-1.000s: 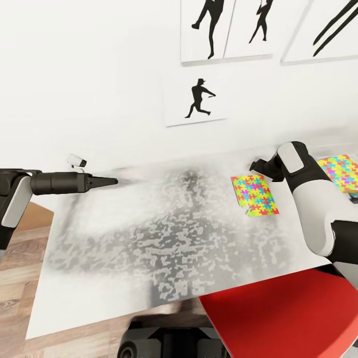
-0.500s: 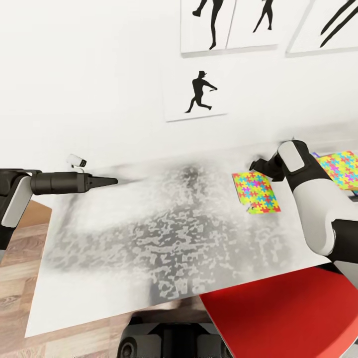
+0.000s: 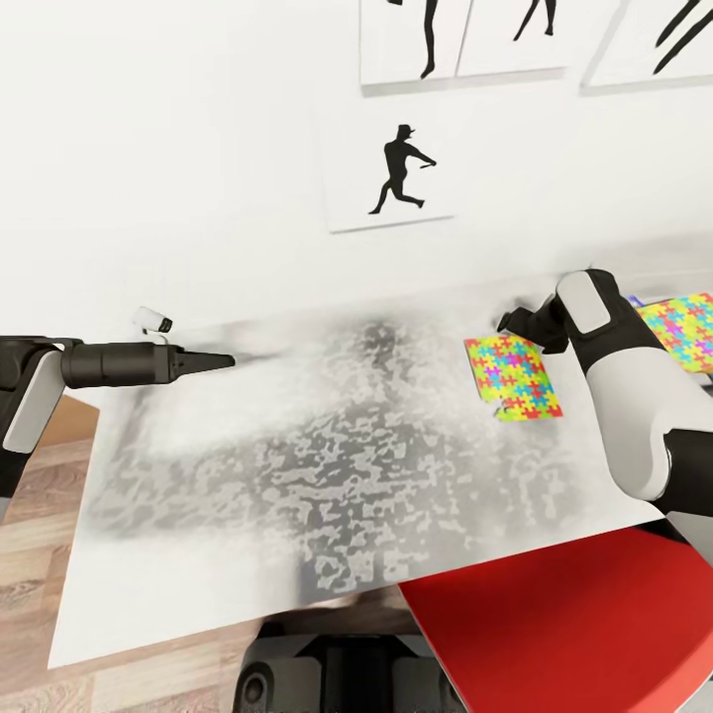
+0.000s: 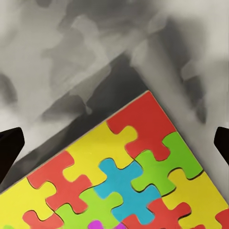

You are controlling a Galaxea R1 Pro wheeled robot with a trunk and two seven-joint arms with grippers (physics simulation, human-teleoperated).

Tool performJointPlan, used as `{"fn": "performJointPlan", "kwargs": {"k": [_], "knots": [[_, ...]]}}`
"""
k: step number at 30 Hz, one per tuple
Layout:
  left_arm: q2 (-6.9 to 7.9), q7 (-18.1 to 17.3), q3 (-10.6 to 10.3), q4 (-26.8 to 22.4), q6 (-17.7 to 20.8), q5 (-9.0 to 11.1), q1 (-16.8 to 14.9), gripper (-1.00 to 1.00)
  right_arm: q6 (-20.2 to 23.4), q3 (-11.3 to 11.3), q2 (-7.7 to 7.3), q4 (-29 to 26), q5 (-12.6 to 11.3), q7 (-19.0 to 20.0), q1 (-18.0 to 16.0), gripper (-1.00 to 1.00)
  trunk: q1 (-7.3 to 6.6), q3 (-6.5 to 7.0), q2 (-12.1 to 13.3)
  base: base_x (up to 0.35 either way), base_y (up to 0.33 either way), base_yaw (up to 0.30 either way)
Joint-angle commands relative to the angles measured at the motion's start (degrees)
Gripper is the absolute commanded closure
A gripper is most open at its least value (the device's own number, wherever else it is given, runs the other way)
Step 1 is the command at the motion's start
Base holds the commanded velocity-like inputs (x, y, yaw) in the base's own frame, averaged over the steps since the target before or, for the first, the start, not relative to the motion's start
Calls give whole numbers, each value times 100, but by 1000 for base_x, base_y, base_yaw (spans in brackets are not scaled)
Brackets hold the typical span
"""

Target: Put all the toys in the child's room - the three board games (two on the bed and one on the table), the two jigsaw puzzles on the table, and the tennis ball on the table - inside the toy box on the table in the child's room.

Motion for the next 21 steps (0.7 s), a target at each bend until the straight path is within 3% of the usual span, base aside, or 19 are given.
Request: {"fn": "performJointPlan", "kwargs": {"k": [1, 5, 10, 21], "knots": [[5, -9, -9, 1, 31, 14, -5, -100, 9, -6, 0, -5, -62, -55, -5, -100, 3, -17, -10, 0, 0, 0], [8, -9, -10, 1, 31, 13, -5, -100, 10, -8, -6, -5, -71, -55, -8, -100, 3, -55, -10, 0, 0, 0], [-54, -1, 26, 19, 32, -2, 3, -100, -80, 31, 139, 4, -26, -112, -97, -100, 3, -54, -11, 0, 0, 0], [2, 8, 28, 19, 31, 8, 3, -100, -23, 26, 162, 2, -57, -110, -98, -100, 3, -54, -11, 0, 0, 0]]}}
